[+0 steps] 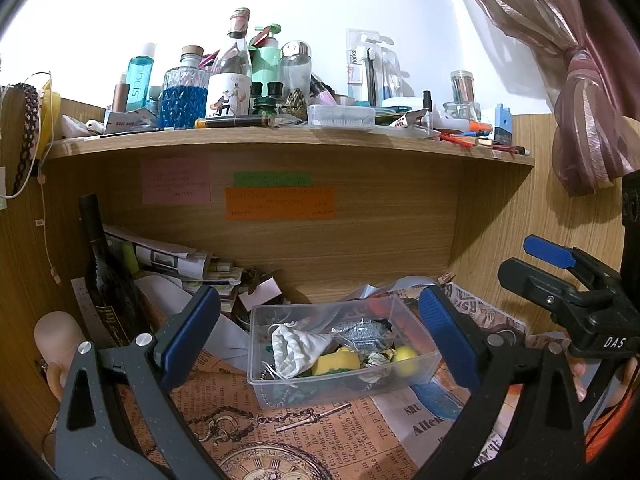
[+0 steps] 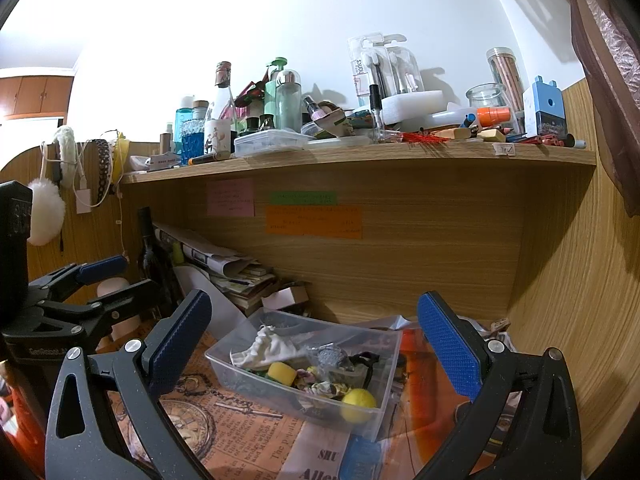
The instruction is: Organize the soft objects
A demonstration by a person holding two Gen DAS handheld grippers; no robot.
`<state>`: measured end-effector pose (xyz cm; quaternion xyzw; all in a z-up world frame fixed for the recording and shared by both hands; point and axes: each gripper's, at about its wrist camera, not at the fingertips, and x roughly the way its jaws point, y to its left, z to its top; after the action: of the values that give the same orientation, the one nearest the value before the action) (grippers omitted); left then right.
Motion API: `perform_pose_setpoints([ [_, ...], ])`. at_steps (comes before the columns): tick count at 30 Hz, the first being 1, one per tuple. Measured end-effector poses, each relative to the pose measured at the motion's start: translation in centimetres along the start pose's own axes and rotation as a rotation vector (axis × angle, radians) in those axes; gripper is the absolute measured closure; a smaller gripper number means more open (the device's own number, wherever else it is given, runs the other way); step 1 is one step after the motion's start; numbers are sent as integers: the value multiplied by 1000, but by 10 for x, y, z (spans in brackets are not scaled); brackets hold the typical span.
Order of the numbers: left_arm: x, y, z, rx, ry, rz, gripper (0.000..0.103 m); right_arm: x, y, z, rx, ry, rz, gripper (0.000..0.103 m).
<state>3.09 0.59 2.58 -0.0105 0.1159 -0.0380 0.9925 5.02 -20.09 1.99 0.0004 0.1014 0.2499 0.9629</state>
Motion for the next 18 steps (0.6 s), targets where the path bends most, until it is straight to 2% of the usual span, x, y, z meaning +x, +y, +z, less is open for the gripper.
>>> perform_pose_setpoints([
  [18, 3, 2, -3, -12, 6, -7, 0, 1, 3, -1, -1, 5, 1, 0],
])
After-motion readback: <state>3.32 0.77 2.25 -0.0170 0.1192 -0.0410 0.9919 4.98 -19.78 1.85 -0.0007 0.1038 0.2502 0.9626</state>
